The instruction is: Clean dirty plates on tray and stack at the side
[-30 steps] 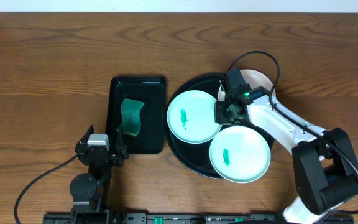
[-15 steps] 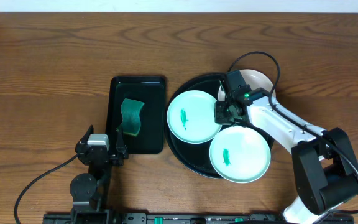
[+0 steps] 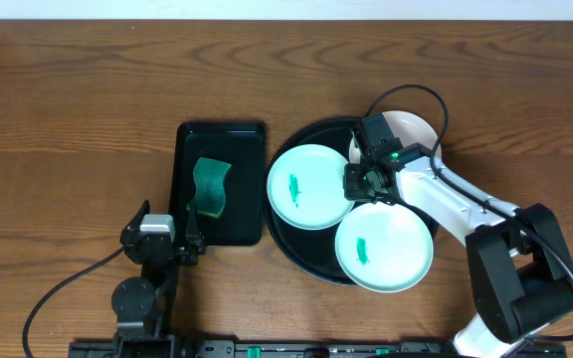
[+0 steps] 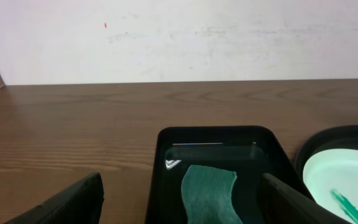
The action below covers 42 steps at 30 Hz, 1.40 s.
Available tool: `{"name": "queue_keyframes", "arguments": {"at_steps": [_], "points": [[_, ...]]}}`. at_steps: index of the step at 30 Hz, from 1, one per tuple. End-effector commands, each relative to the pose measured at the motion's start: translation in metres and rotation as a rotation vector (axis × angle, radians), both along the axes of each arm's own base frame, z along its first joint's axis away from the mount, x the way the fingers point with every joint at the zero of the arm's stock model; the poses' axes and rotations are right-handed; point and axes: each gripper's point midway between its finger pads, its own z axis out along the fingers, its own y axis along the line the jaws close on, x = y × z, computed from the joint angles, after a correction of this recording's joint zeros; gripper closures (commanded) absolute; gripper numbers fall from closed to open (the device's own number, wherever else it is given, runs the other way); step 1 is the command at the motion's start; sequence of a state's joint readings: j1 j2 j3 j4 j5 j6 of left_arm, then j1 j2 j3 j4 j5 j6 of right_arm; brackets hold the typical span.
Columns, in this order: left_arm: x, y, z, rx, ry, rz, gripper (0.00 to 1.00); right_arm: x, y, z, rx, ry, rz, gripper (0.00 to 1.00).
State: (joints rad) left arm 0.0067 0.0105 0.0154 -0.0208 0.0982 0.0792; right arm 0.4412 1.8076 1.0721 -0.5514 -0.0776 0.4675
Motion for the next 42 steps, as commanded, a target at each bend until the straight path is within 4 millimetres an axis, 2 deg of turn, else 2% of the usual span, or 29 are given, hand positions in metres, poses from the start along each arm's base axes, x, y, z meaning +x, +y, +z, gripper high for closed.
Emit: {"name": "queue_keyframes", "arguments": {"at_steps": [1,14,42], "points": [[-0.0012,-0.003,-0.0138,0.003,0.044,-0.02,0.21,-0.0016,0.0029,-0.0043,-0.008,0.002,0.0,0.91],[-0.0012,-0.003,-0.0138,0.003,0.044,-0.02,0.21,-0.0016,0.004,-0.0042,-0.007,0.0,0.003,0.99],[-0.0012,-0.0029,-0.0137,0.003,0.044,-0.02,0.21,0.0004,0.0049,-0.0035,-0.003,-0.009,0.003,0.99]]}}
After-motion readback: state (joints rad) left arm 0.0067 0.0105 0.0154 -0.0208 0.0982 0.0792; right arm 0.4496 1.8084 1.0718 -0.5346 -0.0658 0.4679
